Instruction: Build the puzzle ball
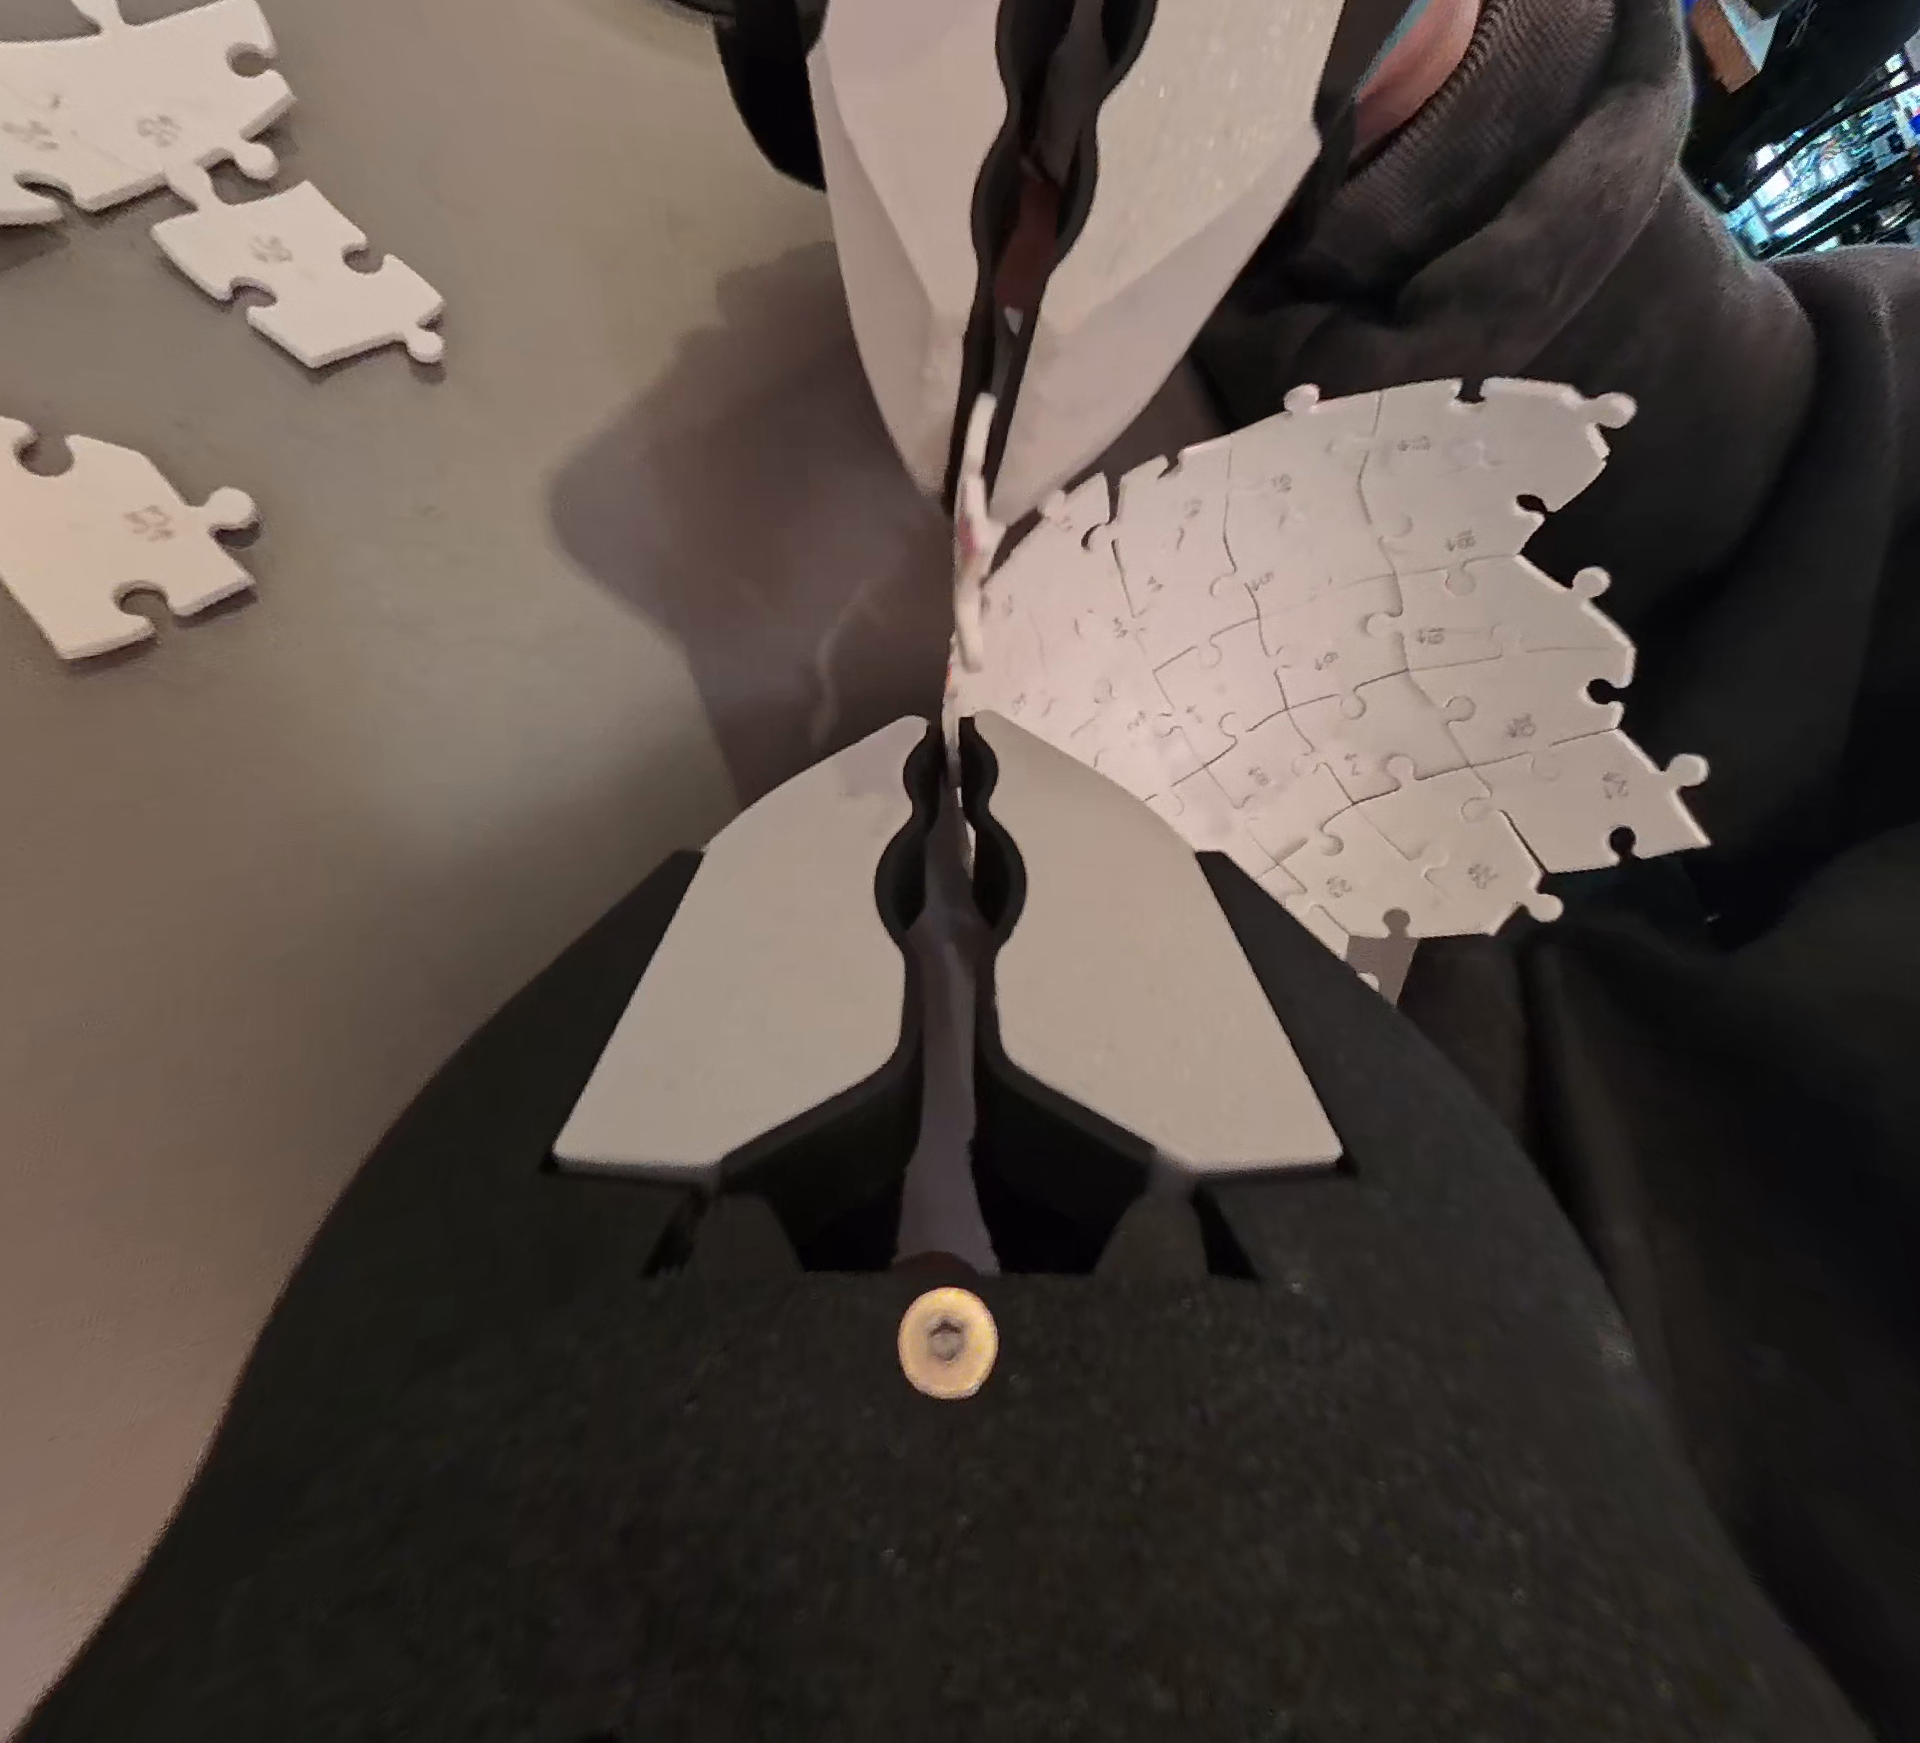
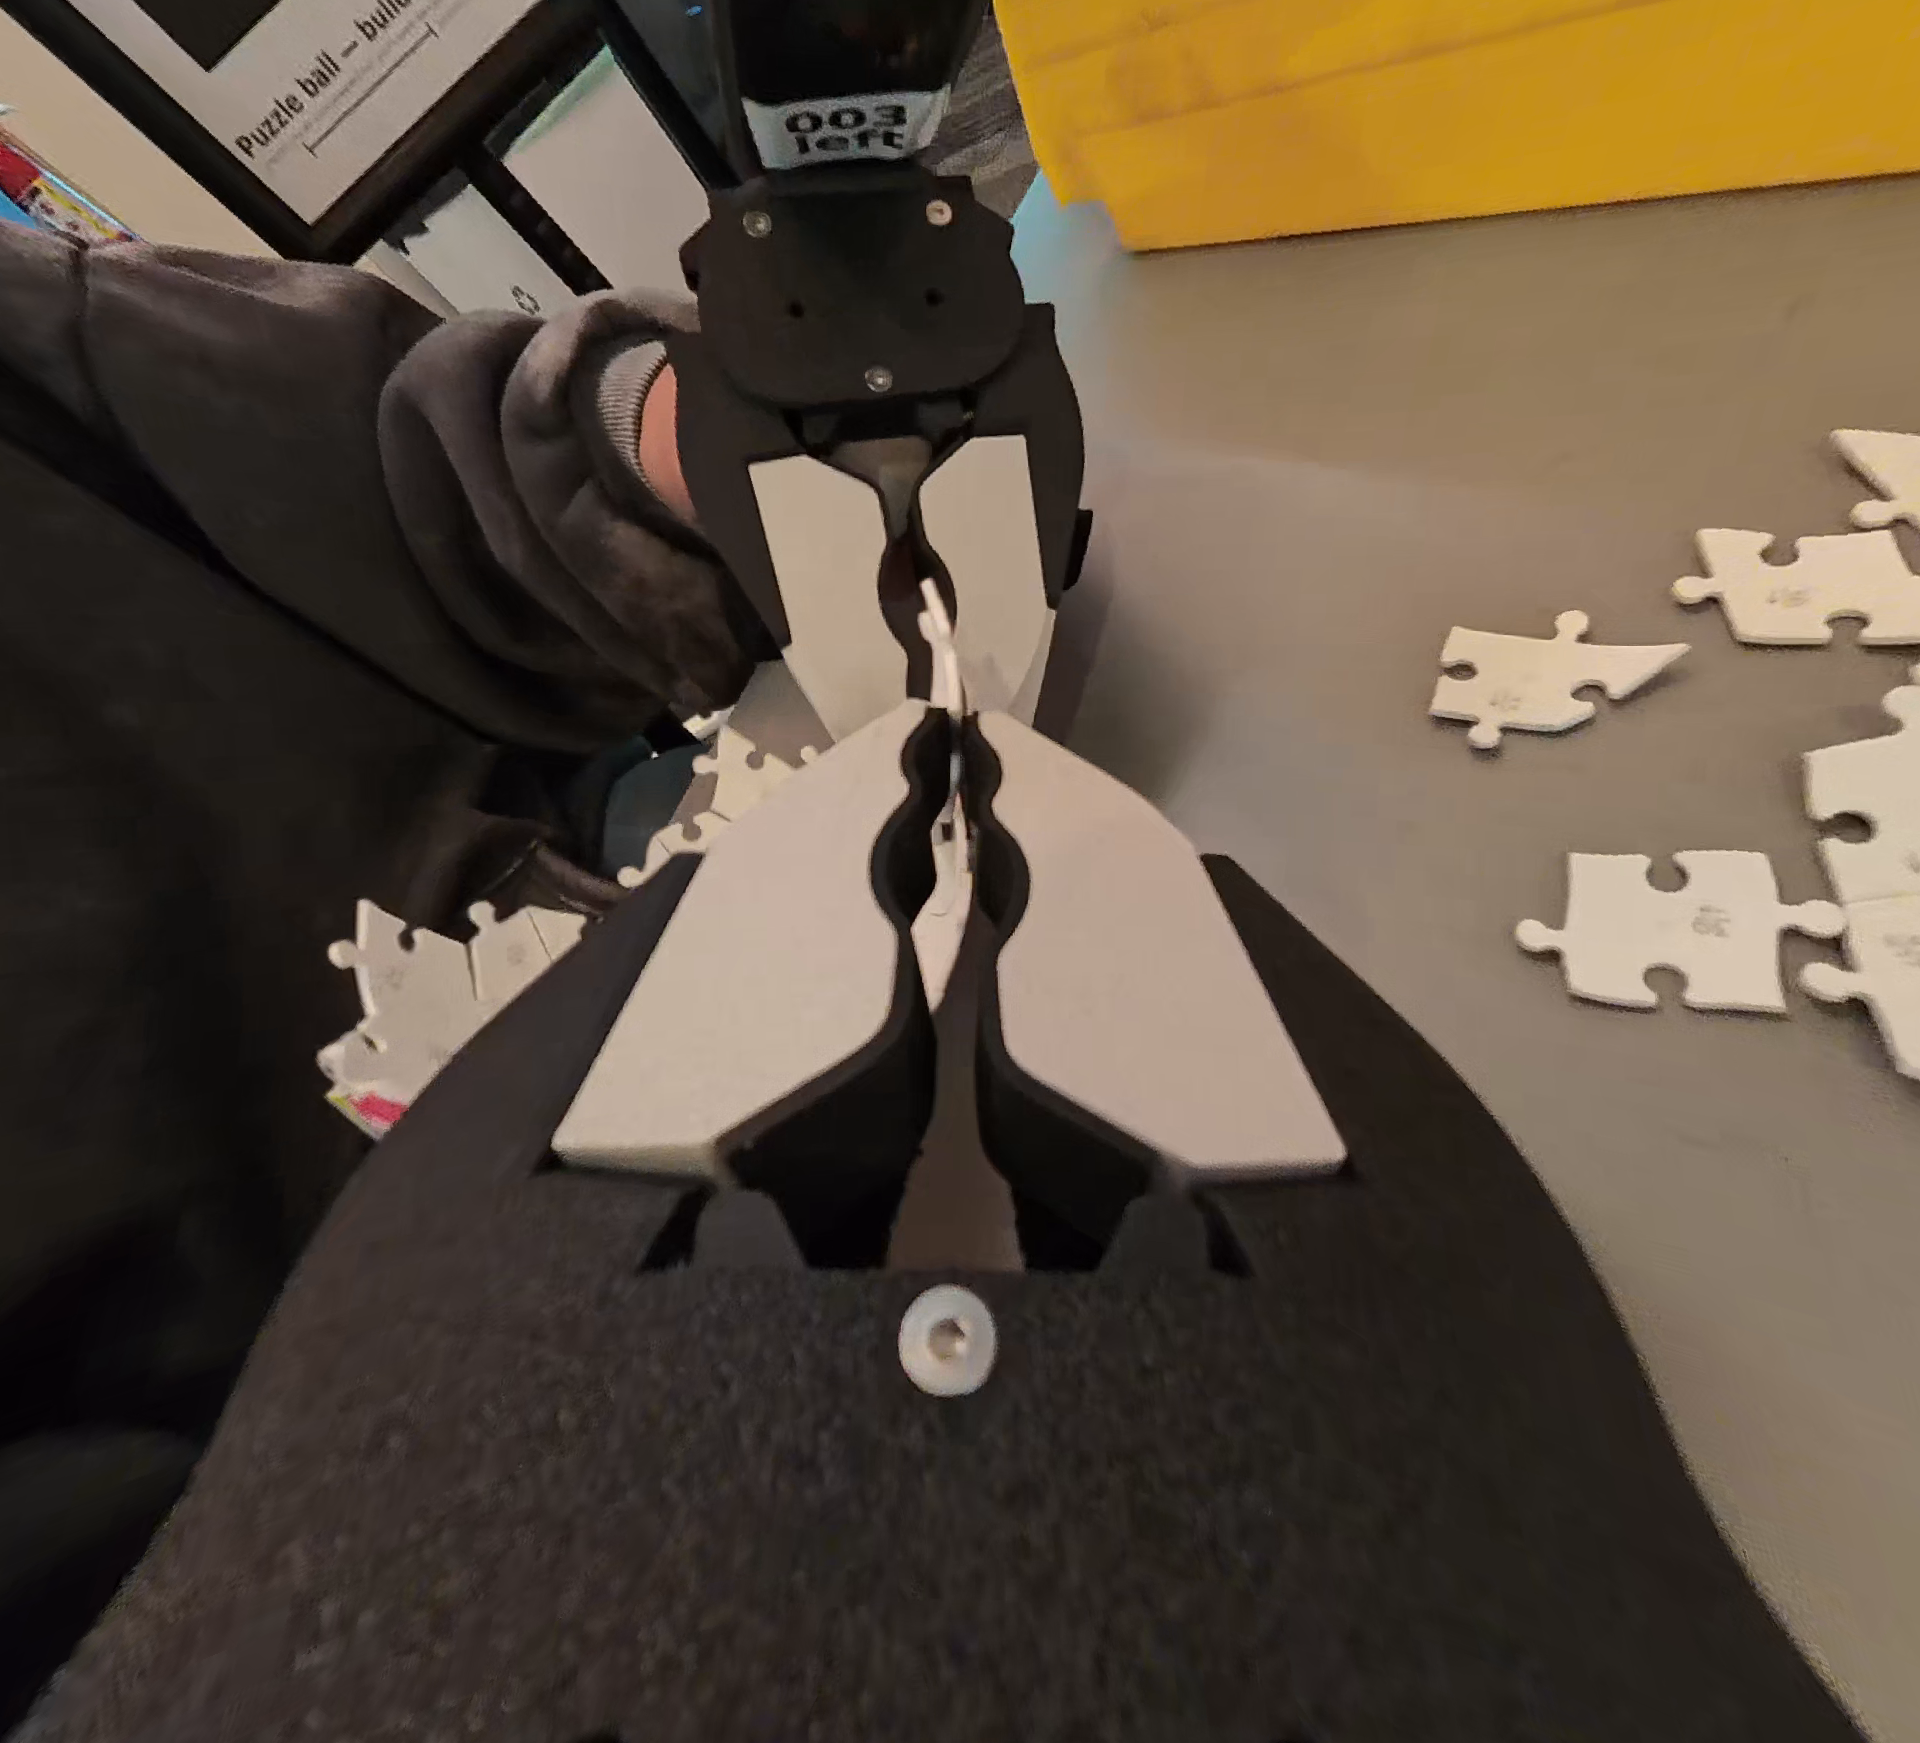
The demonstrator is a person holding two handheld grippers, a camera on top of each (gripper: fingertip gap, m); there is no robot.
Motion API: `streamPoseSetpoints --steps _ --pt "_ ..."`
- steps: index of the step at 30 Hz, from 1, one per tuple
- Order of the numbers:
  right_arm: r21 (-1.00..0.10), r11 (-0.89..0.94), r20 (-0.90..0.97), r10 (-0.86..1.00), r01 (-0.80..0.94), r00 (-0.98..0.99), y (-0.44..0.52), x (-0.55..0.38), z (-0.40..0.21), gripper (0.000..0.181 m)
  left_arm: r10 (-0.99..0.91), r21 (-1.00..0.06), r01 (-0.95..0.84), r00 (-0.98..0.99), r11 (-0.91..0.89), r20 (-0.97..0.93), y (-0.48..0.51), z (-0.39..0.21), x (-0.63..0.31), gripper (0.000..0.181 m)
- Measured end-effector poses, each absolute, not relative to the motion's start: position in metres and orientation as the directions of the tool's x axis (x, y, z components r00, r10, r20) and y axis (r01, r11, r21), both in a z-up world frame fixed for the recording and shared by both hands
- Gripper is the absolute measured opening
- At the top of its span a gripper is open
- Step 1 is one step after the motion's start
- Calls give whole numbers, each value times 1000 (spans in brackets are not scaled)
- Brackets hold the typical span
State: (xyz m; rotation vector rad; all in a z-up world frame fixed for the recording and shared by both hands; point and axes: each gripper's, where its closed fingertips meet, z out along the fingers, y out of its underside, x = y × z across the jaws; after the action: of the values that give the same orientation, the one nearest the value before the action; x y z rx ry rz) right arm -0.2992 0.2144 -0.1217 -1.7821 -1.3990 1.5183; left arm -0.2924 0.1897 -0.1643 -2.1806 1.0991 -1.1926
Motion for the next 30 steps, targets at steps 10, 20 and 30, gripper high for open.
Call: streamPoseSetpoints --steps 10,20,30 --pt "-806 -347 -463 874 479 -148 202 -304 -139 2 -797 -662 -444 337 -604 501 187 -168 -296 2" --pt "-812 -354 -461 877 464 -137 203 -302 -142 2 -793 -673 -421 342 -608 503 187 -168 -293 2" --pt "-820 -295 -397 911 491 -116 203 -302 -145 2 -783 -669 -406 347 -622 517 187 -170 -294 2"
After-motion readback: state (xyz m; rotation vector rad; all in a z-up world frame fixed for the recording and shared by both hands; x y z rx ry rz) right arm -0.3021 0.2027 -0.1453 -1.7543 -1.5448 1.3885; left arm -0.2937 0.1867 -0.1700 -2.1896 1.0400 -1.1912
